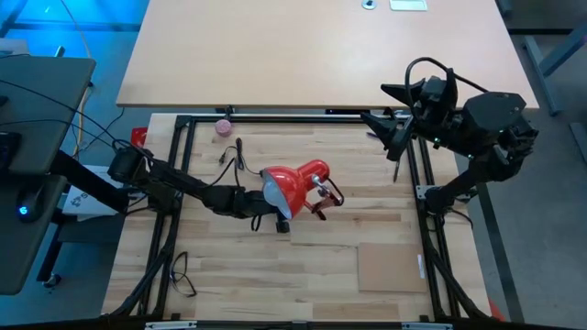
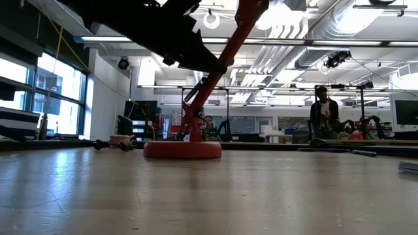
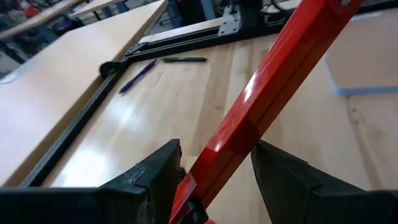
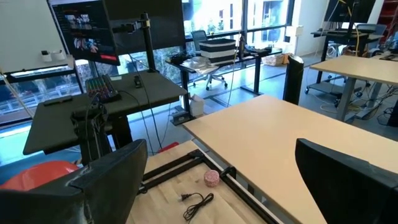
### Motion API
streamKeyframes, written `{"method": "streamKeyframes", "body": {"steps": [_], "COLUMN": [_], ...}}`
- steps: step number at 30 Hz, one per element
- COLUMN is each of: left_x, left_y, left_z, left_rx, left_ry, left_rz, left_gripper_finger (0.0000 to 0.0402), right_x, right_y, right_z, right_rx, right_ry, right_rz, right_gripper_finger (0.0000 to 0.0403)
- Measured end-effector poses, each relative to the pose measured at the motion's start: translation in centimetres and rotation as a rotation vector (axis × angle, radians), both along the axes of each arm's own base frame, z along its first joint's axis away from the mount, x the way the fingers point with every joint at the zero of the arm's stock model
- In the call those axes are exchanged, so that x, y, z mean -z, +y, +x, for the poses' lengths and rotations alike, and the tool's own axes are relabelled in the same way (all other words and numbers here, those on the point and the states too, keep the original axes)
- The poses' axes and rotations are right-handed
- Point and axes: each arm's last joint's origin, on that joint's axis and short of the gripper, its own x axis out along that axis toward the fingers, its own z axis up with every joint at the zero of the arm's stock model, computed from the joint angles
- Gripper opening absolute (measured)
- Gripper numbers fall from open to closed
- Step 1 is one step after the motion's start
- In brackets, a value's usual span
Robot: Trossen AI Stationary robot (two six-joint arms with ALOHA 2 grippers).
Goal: Screw lightbulb
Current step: Insert the lightbulb into the desk lamp
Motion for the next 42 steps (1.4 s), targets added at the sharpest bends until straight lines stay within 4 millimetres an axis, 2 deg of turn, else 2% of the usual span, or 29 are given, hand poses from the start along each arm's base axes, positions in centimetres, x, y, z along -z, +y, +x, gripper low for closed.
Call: {"method": "streamKeyframes", "body": {"steps": [5, 13, 17, 20, 25, 30, 35, 42], "left_x": [-0.1, -1.6, -2.6, -4.2, -5.9, -6.2, -7.7, -10.4], "left_y": [0.0, 0.0, 0.0, -0.5, -0.8, -0.9, -1.6, -1.8], "left_z": [0.1, 0.8, 0.7, -0.6, -3.1, -4.6, -6.8, -11.5], "left_rx": [0.006, -0.053, -0.122, -0.126, -0.141, -0.138, -0.124, -0.159], "left_ry": [0.001, 0.050, 0.059, 0.075, 0.090, 0.138, 0.135, 0.097], "left_rz": [0.009, 0.103, 0.176, 0.192, 0.112, 0.073, 0.072, 0.021], "left_gripper_finger": [0.0200, 0.0284, 0.0303, 0.0305, 0.0305, 0.0305, 0.0305, 0.0305], "right_x": [0.0, 0.0, 0.0, 0.0, 0.1, 0.1, 0.1, 0.5], "right_y": [0.0, 0.0, 0.0, 0.0, 0.0, 0.0, 0.0, 0.0], "right_z": [0.0, 0.0, 0.0, 0.0, 0.0, 0.0, 0.0, 0.0], "right_rx": [0.001, 0.000, 0.000, -0.001, -0.006, -0.008, -0.011, -0.013], "right_ry": [0.000, 0.001, 0.002, 0.004, 0.033, 0.034, 0.038, 0.082], "right_rz": [0.000, -0.001, -0.002, -0.004, -0.042, -0.043, -0.049, -0.062], "right_gripper_finger": [0.0399, 0.0399, 0.0399, 0.0399, 0.0399, 0.0399, 0.0399, 0.0399]}}
